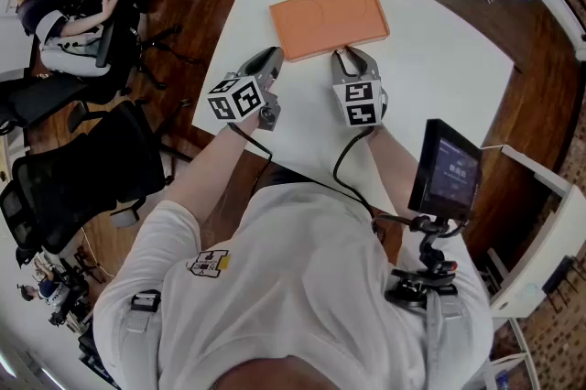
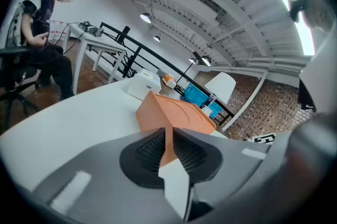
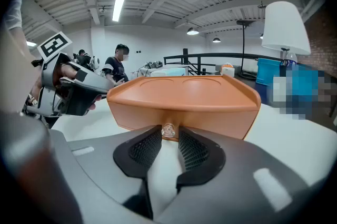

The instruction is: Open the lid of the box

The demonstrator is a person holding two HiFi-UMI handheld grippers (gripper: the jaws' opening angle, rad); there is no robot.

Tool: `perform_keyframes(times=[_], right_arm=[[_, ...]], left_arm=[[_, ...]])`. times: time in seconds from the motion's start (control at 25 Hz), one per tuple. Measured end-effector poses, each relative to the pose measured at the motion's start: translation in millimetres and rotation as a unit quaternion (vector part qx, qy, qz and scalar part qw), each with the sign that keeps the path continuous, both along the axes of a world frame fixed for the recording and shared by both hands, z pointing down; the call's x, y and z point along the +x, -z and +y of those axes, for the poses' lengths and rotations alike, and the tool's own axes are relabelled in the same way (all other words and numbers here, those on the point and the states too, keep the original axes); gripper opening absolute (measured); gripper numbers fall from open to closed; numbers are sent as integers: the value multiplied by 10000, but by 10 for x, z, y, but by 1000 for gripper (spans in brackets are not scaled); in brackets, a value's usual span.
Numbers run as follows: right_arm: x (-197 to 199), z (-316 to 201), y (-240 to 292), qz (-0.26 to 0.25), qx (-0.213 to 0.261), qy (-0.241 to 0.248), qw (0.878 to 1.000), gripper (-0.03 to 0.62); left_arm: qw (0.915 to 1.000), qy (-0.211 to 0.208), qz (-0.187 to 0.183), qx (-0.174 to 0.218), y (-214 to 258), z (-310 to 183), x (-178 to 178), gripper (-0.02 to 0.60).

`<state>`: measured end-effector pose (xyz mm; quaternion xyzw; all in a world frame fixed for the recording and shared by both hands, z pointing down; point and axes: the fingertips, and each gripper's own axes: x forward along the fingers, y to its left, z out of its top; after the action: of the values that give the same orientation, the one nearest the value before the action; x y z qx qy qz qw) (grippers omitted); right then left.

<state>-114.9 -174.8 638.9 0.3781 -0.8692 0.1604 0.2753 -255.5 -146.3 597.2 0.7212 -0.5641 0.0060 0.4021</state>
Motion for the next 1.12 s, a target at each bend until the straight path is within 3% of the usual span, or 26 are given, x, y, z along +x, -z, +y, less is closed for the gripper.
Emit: perform_keyframes(times=[0.2, 0.72, 1.12], right_arm=[[-18, 9, 0, 270, 212, 102, 9994, 71], [545, 688, -30, 370, -152, 36, 9992, 72], [684, 1036, -104, 500, -163, 81, 9986, 72]], left_arm=[[10000, -24, 0, -84, -34, -28, 11, 34], [9994, 83, -253, -222, -105, -41, 48, 23], [9990, 73, -285, -326, -201, -51, 70, 18]])
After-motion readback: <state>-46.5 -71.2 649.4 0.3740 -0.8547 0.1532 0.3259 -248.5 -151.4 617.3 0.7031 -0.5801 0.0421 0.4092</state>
